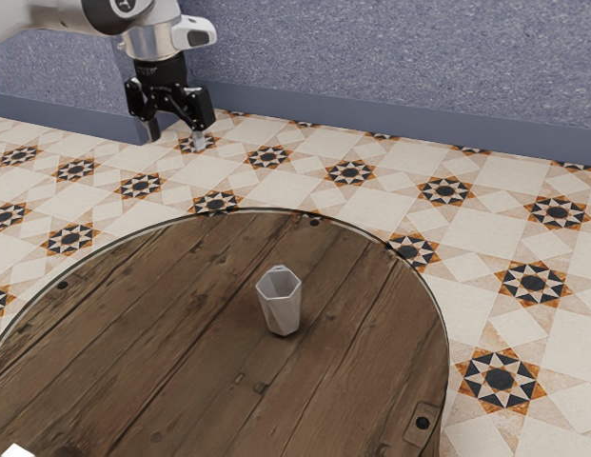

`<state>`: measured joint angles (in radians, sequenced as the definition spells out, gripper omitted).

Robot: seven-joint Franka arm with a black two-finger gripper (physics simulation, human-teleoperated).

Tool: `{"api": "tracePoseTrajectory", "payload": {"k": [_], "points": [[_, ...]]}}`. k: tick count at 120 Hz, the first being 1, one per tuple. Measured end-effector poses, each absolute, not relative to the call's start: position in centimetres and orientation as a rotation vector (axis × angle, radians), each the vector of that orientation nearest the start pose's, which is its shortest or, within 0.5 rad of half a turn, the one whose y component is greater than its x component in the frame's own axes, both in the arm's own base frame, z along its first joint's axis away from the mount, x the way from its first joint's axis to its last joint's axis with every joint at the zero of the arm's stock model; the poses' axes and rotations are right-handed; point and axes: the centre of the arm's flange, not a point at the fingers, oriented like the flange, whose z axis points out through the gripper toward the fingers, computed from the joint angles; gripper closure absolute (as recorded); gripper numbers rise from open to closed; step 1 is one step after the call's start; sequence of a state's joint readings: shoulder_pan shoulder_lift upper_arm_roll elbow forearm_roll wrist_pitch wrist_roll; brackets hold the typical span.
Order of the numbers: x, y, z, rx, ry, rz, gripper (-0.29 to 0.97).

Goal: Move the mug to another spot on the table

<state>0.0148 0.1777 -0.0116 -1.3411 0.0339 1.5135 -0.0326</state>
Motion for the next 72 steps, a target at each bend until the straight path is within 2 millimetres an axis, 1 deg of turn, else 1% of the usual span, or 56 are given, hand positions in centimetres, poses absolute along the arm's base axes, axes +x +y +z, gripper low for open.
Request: {"api": "tracePoseTrajectory", "payload": {"k": [16,24,29,34,40,67,72], "points": [[60.5,0.7,62.0,-3.109,-0.07,0.02,0.0],[60.5,0.7,62.4,-3.108,-0.097,0.009,0.0],[60.5,0.9,62.5,-3.105,-0.143,0.003,0.0],[60.5,1.5,62.5,-3.102,-0.215,-0.005,0.0],[61.0,1.9,61.8,-3.095,-0.307,-0.011,0.0],[65.1,1.2,50.3,-3.075,-0.615,0.112,0.0],[65.7,1.1,48.9,-3.072,-0.664,0.117,0.0]]}}
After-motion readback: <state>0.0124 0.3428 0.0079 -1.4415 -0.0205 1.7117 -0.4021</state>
